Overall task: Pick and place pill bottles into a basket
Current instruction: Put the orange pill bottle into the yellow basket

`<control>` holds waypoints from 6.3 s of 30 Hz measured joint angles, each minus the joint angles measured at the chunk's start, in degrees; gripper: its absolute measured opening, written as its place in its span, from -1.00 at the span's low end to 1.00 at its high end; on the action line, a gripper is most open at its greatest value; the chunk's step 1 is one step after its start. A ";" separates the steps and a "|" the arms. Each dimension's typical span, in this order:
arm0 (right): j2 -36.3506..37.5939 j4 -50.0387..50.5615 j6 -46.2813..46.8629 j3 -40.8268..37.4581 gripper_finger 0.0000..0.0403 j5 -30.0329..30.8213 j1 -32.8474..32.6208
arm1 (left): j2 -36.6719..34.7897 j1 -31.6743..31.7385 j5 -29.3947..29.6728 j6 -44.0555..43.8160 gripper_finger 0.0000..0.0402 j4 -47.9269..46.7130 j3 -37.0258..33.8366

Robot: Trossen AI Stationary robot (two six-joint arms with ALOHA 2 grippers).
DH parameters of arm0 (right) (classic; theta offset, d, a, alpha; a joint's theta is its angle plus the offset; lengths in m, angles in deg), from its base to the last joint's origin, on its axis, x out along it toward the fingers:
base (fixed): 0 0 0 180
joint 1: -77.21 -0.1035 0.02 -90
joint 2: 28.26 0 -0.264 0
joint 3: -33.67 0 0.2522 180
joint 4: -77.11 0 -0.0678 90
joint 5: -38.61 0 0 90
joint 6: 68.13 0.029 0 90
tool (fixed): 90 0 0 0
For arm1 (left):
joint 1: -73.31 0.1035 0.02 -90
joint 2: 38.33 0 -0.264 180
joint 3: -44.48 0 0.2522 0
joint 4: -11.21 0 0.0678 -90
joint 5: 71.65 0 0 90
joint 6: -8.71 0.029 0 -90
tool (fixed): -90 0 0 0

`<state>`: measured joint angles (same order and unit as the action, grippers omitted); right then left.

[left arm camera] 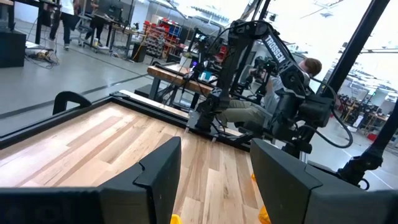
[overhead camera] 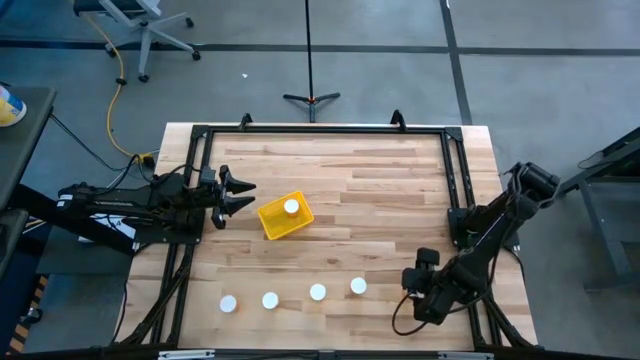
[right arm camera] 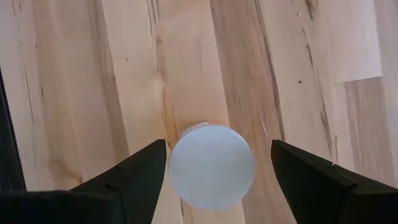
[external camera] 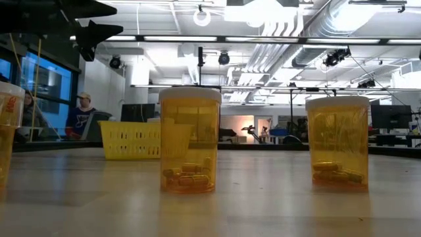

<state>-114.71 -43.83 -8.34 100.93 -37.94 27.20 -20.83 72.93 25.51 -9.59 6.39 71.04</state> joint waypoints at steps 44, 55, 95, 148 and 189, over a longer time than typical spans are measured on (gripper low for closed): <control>-3.33 -0.52 -0.88 0.00 0.02 -3.17 0.14 | 0.00 0.00 0.00 0.02 0.13 -0.04 0.00; -3.15 -0.15 -1.98 0.00 0.01 -3.50 1.44 | 0.00 0.00 0.00 0.02 0.13 -0.04 0.00; 3.20 -4.32 -48.73 17.37 0.00 -5.05 38.17 | 0.00 0.00 -0.04 4.05 0.13 -0.08 0.00; -37.53 0.69 -83.04 56.17 0.00 -18.76 53.84 | 0.00 0.00 -0.04 4.50 0.13 -5.92 -0.02; -39.94 2.16 -81.92 56.17 0.34 -19.67 54.00 | -0.02 0.00 -0.04 4.50 0.13 -5.83 -0.02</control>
<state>-154.65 -41.67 -90.25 157.10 -57.60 81.19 -20.85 72.93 25.47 -5.09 0.56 71.02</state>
